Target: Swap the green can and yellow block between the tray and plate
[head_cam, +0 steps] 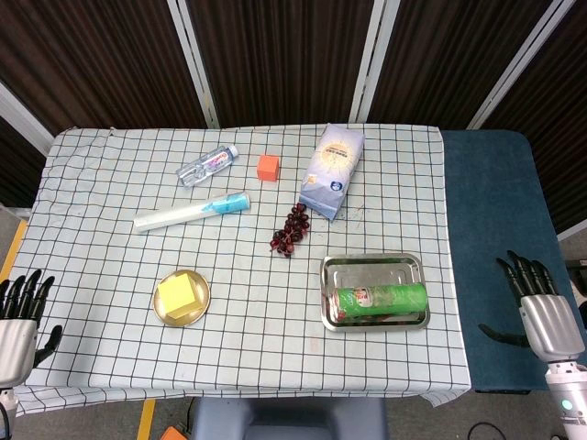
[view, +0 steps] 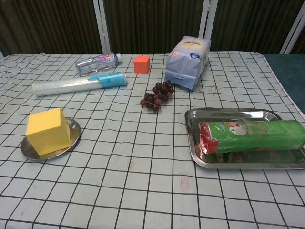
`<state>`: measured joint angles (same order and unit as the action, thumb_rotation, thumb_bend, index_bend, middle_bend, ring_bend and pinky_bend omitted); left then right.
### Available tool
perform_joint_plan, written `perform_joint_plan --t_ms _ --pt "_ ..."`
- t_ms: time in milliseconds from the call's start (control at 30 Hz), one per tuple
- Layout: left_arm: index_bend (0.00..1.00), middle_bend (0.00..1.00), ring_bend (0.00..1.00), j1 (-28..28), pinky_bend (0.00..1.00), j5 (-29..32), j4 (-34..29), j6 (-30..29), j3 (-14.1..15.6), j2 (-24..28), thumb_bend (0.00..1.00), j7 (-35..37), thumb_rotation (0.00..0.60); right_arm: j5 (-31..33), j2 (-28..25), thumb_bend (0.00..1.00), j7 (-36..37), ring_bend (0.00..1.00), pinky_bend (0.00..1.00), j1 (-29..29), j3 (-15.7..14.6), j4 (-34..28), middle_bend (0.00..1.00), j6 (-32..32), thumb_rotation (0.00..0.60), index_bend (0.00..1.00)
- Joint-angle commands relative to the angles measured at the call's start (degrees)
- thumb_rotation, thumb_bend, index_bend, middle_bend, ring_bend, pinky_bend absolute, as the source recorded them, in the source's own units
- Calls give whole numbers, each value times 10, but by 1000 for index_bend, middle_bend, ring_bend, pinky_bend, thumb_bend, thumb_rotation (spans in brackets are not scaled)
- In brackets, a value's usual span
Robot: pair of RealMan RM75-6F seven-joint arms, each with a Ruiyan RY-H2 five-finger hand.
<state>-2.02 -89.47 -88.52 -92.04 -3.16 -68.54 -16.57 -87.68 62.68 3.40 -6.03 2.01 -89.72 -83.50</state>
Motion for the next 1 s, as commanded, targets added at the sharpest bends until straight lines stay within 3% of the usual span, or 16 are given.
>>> perform_joint_plan --t_ms 33,367,633,800,1000 --pt "46 8 0 0 71 1 0 -1 0 0 374 -1 600 2 2 48 -2 0 0 -1 2 2 0 1 600 0" --pt "53 22 0 -4 71 -4 10 4 3 -2 374 13 600 3 13 48 -8 0 0 2 7 7 0 -8 600 0" --pt "103 73 9 -4 70 -2 0 9 5 4 375 23 600 -49 21 48 9 0 0 -9 -9 31 0 -10 600 0" --pt "105 82 9 -1 71 -1 -5 3 6 6 375 22 600 -75 4 48 20 0 0 -54 -17 6 0 54 600 0" --pt "109 77 10 0 71 4 -3 1 3 8 376 25 600 -57 11 48 -22 0 0 -124 -2 -19 0 164 600 0"
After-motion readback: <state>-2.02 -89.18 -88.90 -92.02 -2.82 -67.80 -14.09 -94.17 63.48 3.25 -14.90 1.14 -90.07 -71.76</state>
